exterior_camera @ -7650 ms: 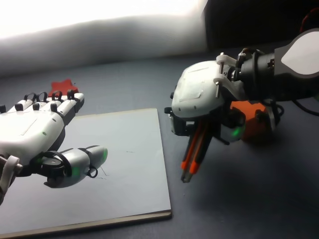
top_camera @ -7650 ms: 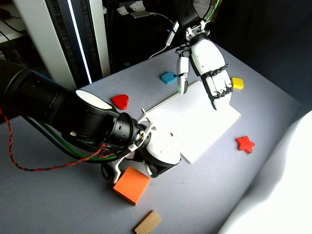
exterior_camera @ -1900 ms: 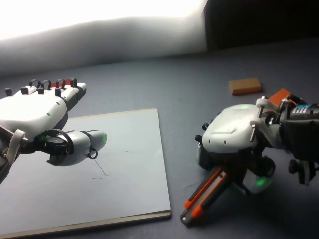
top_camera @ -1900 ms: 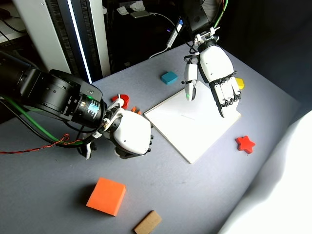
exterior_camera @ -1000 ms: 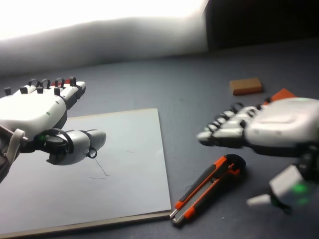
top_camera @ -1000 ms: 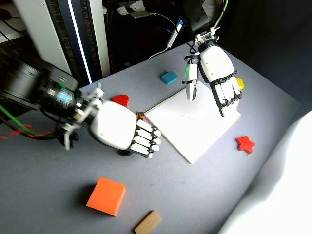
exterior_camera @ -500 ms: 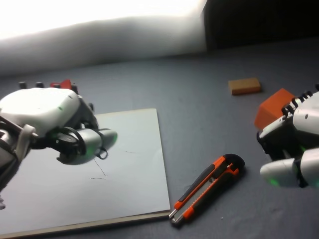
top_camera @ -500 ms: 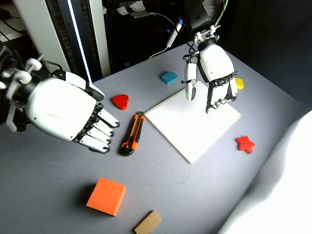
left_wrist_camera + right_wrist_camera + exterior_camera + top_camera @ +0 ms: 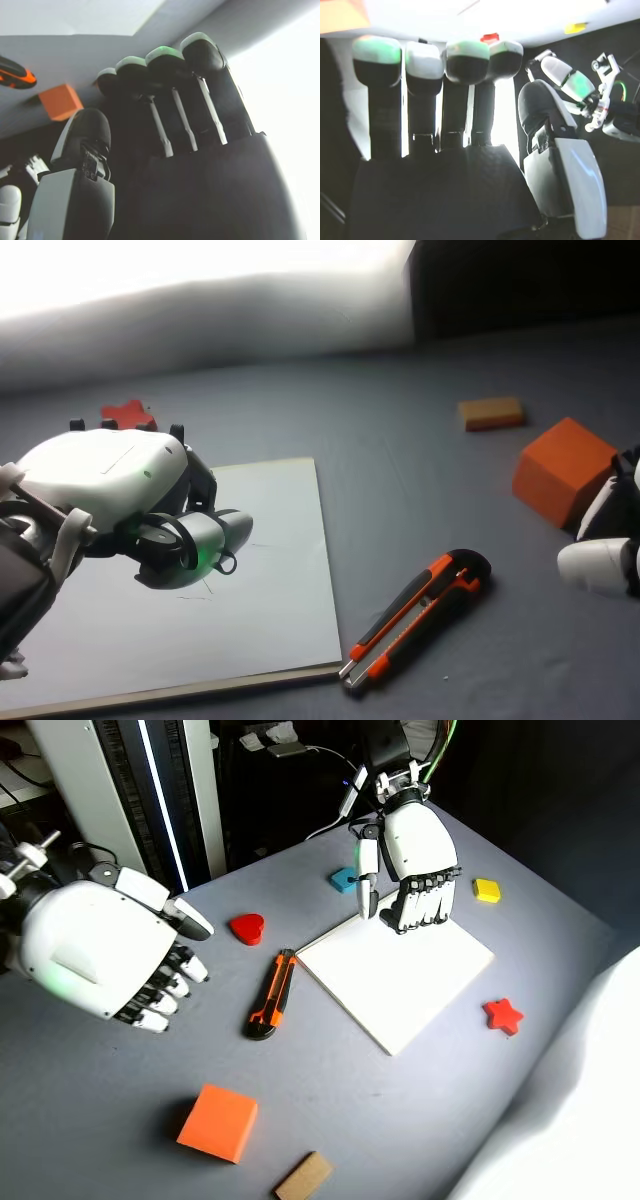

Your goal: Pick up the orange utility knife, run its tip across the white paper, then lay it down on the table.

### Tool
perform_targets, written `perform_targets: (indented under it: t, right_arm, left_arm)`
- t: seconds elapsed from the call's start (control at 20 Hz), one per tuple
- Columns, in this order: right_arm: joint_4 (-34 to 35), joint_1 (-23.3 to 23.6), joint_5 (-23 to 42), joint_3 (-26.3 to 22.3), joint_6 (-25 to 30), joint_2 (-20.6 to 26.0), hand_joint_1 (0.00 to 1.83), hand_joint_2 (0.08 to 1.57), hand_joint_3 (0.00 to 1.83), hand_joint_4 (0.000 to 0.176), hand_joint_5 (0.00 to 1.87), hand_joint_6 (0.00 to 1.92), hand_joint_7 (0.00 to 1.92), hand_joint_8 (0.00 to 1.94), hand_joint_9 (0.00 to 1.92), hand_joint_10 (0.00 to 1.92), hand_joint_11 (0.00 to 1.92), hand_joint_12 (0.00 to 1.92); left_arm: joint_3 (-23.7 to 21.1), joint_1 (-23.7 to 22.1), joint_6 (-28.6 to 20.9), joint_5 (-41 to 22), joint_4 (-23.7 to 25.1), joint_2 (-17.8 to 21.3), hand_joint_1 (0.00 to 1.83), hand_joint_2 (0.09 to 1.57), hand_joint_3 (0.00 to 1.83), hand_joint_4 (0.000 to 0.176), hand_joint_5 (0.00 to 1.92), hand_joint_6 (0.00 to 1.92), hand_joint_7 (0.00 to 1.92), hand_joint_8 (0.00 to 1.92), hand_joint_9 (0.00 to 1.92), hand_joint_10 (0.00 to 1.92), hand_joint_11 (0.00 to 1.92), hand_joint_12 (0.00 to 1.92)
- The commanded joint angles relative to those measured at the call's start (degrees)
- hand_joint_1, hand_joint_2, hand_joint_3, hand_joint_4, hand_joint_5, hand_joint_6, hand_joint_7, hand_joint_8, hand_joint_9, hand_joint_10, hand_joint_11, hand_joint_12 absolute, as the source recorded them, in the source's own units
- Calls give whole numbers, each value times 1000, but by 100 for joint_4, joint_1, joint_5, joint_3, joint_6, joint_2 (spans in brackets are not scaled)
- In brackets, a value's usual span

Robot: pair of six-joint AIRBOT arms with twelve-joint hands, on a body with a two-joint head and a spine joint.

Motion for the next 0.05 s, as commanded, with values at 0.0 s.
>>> perform_targets:
  t: [0.0]
  right_arm:
    - [8,39,623,-56,119,22,149,1357,123,0,1011,1619,1193,1545,1113,1921,985,1921]
  left_arm:
    - [18,-75,1,-336,347,40,291,1413,3,0,845,1449,929,1728,827,1920,672,1921]
